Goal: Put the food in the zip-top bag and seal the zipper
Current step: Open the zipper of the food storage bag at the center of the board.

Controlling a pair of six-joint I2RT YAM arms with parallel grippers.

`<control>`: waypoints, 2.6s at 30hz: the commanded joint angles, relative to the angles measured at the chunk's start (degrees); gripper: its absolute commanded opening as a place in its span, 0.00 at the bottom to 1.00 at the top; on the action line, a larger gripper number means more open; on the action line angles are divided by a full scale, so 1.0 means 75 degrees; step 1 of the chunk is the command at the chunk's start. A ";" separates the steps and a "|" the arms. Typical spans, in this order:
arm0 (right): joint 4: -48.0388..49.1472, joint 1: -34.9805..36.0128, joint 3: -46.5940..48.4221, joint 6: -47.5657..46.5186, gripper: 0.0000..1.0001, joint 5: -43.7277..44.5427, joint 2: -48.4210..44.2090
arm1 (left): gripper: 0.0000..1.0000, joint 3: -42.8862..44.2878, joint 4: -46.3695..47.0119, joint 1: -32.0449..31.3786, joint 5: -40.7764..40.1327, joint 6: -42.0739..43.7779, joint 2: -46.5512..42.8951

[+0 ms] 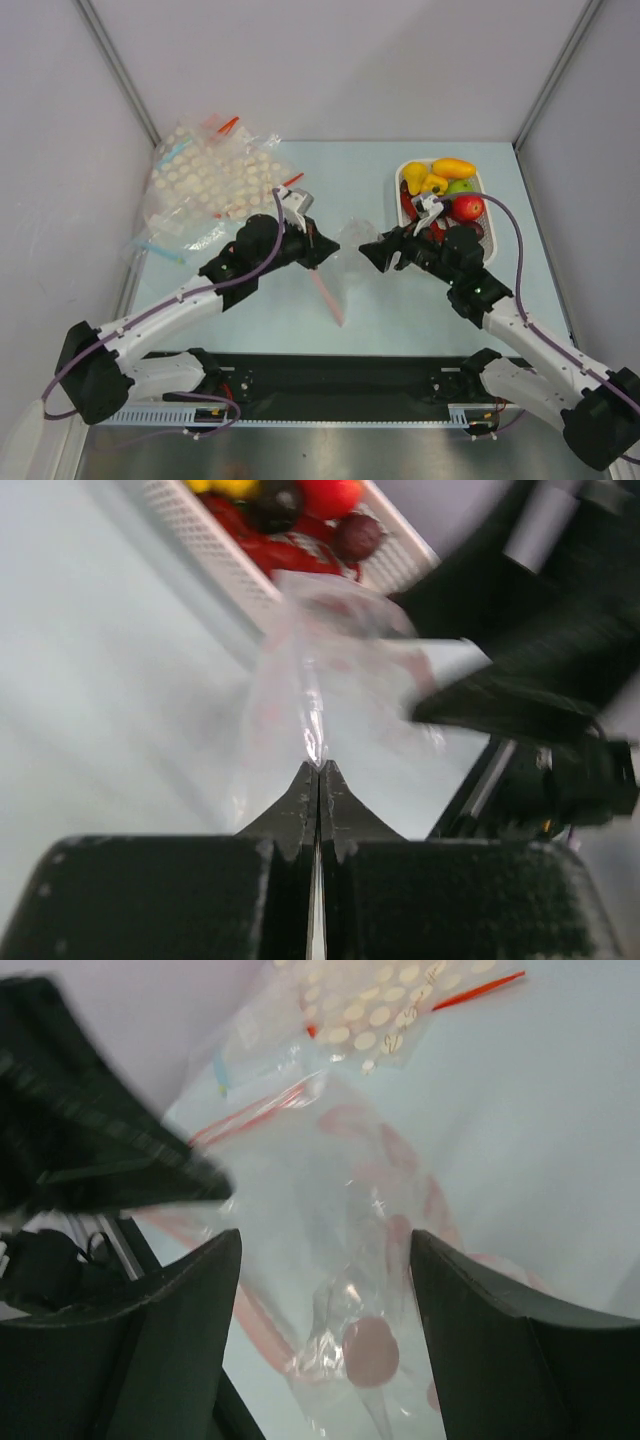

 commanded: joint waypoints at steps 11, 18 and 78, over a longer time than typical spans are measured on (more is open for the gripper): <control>-0.0025 0.2787 0.0169 -0.2812 0.69 0.2710 -0.1233 | 0.00 -0.0273 -0.0725 0.1571 -0.0742 -0.2557 -0.0067; -0.0213 0.3970 0.0451 -0.3621 0.78 0.4454 -0.0658 | 0.00 -0.0180 -0.1184 0.1571 -0.1225 -0.2464 -0.0244; -0.0963 0.4711 0.1952 -0.3940 0.00 0.4787 0.3000 | 1.00 -0.0494 -0.1094 0.1794 -0.1742 -0.2101 -0.1168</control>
